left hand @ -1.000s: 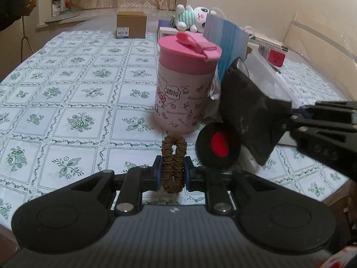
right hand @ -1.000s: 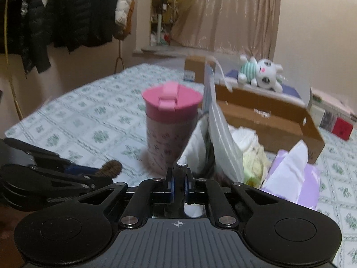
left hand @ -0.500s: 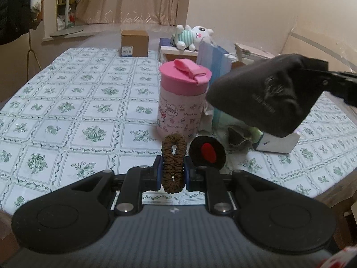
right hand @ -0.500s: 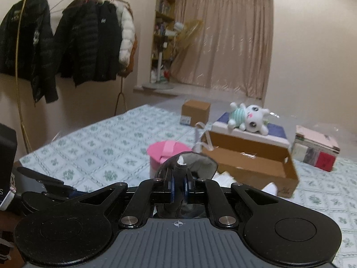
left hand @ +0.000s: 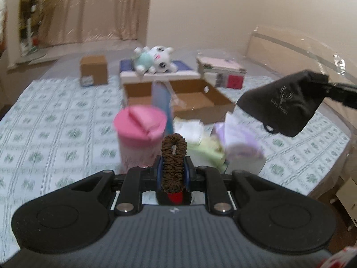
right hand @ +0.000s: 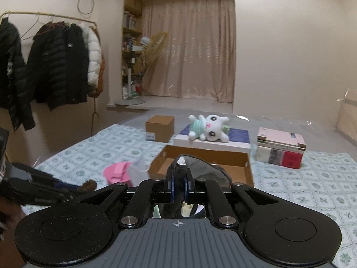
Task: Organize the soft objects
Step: 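Carry the hair tie toward the cardboard box while the right tool carries the black mask, then open the left tool over the box while the right tool drops the mask inside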
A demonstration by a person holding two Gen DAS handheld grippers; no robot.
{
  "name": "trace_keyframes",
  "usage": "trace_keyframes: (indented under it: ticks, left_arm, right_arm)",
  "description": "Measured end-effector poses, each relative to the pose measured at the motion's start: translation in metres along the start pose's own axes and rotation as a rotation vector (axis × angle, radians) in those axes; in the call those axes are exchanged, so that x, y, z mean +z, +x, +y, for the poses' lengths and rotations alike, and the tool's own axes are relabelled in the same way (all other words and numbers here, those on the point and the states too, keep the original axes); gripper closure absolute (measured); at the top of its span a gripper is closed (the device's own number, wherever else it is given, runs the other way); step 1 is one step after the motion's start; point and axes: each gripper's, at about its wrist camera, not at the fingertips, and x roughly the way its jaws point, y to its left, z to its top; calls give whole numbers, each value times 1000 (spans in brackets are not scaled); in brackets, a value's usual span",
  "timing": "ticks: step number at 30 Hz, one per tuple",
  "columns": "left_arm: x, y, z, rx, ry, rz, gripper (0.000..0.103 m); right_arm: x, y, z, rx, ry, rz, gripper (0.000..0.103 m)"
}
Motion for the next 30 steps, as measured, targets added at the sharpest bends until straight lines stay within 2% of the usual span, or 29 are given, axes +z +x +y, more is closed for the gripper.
trace_keyframes:
  ticks: [9, 13, 18, 22, 30]
  left_arm:
    - [93, 41, -9, -85, 89, -8, 86]
    - [135, 78, -3, -100, 88, 11, 86]
    - [179, 142, 12, -80, 104, 71, 86]
    - [197, 197, 25, -64, 108, 139, 86]
    - [196, 279, 45, -19, 138, 255, 85]
  right_arm:
    - [40, 46, -62, -12, -19, 2, 95]
    - [53, 86, -85, -15, -46, 19, 95]
    - [65, 140, -104, -4, -70, 51, 95]
    - [68, 187, -121, 28, -38, 89, 95]
    - [57, 268, -144, 56, -1, 195, 95]
